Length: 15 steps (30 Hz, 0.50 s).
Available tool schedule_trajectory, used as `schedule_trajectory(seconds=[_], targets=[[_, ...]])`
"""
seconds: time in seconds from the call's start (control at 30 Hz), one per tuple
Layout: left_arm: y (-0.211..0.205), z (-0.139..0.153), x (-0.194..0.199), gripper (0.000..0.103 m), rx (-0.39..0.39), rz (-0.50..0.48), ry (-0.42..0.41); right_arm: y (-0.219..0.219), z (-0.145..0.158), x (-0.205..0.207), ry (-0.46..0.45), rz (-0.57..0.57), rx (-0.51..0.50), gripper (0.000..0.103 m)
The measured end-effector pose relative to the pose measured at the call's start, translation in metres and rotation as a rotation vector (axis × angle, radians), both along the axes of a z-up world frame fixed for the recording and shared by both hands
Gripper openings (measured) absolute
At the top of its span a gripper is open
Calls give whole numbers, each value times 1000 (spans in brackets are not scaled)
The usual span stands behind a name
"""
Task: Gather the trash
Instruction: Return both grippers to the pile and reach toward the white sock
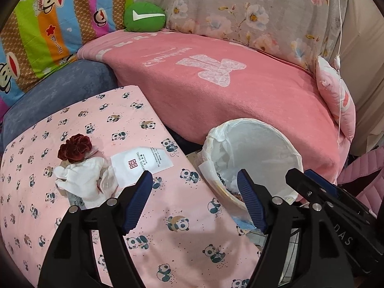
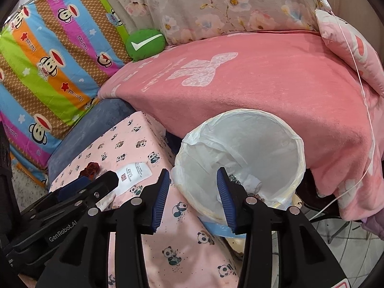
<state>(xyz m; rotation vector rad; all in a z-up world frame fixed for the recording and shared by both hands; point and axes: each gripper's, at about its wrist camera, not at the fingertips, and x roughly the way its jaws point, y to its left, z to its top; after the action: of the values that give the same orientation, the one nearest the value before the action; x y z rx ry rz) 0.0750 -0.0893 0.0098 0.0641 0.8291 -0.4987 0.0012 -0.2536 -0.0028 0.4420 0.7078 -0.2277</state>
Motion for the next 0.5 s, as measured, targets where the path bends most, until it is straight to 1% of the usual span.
schedule_trajectory(seconds=[0.3,0.37,0.5], targets=[[40,-9,4,73,-17,70,34,33,0,5,8,54,-7,44],[52,-13,7,76,-32,89,55,42,-1,7,13,70,-10,45],[71,-19,9,77,-33,129,68,60,-4,12,27,102,-12,45]])
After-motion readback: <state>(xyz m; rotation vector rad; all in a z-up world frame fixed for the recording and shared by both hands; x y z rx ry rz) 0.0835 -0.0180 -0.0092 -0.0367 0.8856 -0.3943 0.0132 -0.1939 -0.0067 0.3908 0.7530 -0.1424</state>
